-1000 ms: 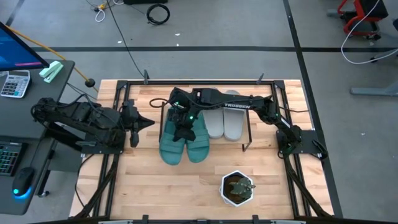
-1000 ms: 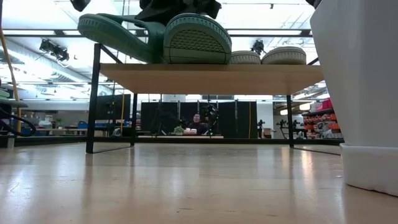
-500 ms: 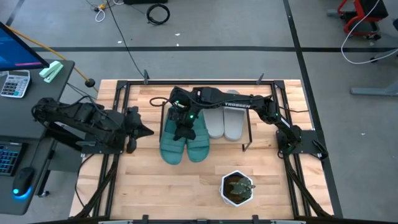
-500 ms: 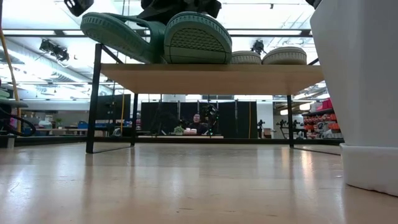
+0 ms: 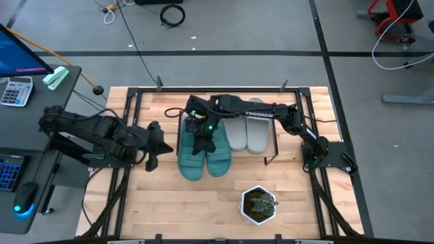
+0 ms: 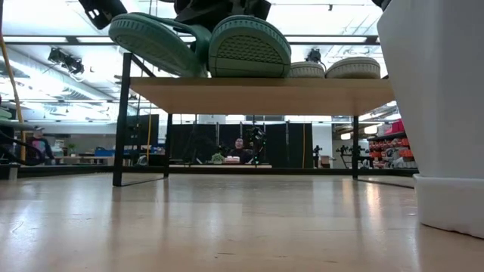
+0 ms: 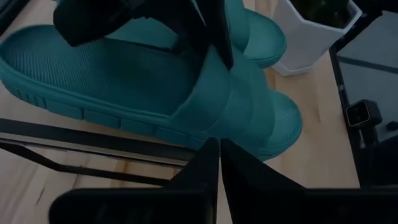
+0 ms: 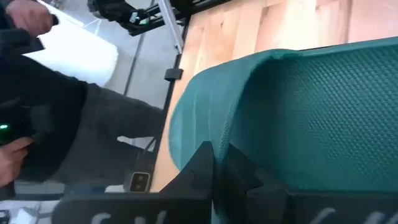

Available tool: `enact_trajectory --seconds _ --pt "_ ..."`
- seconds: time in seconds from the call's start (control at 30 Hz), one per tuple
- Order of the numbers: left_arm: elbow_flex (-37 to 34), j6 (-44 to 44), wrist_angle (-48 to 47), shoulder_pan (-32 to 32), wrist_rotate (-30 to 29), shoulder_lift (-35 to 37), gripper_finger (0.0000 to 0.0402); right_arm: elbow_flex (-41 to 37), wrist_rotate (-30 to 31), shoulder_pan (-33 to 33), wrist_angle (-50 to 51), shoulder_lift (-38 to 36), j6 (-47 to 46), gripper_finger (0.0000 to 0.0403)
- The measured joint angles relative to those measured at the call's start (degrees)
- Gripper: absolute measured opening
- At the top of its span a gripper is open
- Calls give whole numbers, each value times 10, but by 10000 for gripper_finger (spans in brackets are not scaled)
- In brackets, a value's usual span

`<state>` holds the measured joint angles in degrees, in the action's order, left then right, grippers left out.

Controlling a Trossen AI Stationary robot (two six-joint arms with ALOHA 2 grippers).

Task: Pick and place slides into the shelf
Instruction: Put the green slide on the shelf, then return to Home Position

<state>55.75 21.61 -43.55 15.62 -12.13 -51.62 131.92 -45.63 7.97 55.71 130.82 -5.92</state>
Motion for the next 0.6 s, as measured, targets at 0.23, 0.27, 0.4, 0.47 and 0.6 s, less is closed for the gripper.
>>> enact_trajectory --seconds 0.23,0.27,0.4,0.47,0.6 --pt "0 6 3 0 0 -9 7 27 39 0 0 1 26 53" --pt "0 6 5 0 0 -9 7 31 52 0 -3 0 29 63" --pt "0 11 5 0 0 -9 14 30 105 4 -12 -14 37 101" --pt "0 12 5 0 0 -9 20 30 129 8 -3 -19 45 117" --pt "0 13 5 0 0 -9 23 31 147 15 6 -24 47 135"
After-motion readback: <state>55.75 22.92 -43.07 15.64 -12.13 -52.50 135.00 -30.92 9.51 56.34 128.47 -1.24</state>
